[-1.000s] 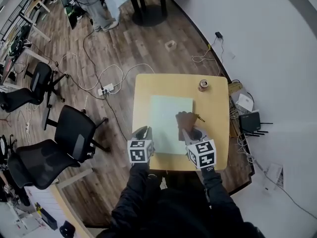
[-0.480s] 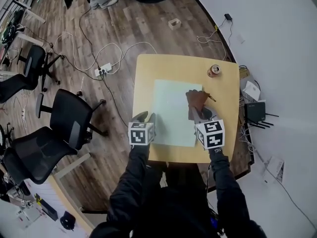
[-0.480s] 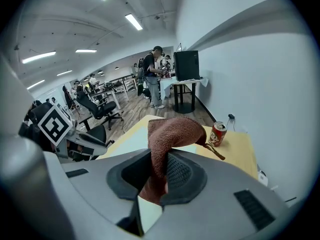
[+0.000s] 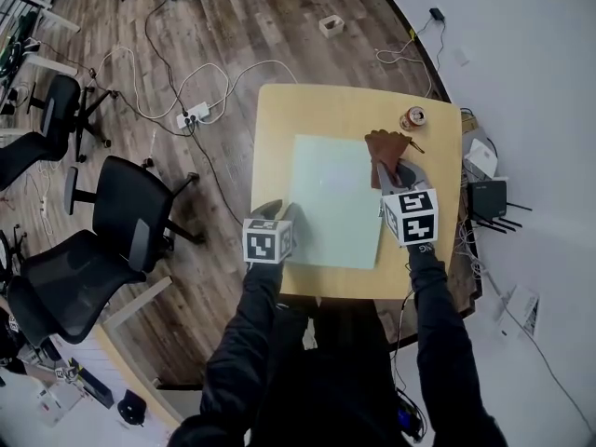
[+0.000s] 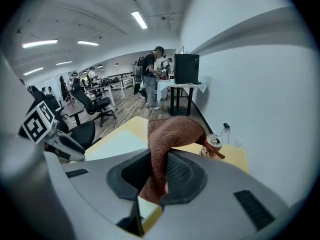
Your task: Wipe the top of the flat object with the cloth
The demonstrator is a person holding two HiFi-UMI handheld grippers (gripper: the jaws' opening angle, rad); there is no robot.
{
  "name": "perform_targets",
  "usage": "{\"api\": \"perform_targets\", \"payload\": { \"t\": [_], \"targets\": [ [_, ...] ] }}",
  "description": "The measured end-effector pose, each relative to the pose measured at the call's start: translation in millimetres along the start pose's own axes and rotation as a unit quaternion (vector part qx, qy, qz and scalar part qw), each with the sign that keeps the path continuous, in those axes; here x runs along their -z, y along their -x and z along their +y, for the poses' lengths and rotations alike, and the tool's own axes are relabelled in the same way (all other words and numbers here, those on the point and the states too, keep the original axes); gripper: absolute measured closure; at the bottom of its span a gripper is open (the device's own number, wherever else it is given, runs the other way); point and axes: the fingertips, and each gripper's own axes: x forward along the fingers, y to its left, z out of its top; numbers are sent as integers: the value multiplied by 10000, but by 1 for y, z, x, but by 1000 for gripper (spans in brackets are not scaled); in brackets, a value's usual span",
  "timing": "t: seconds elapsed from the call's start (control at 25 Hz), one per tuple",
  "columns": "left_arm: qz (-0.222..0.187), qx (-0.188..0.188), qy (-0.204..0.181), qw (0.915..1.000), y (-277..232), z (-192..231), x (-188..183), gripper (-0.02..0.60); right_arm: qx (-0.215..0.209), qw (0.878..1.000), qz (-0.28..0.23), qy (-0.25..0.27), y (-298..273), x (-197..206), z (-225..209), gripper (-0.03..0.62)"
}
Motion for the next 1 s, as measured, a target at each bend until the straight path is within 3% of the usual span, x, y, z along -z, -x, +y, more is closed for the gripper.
{"api": "perform_targets", "payload": {
  "t": [0.2, 0.4, 1.0],
  "targets": [
    [73, 67, -12, 10000, -2, 2, -1, 466, 133, 9999, 21, -70, -25, -6, -14, 519],
    [159, 51, -61, 9998, -5, 0, 0, 468, 111, 9990, 304, -319, -45, 15, -20, 520],
    [259, -48, -72, 9996, -6, 2, 1, 468, -252, 9966, 479, -618, -27, 58, 17, 520]
  ]
}}
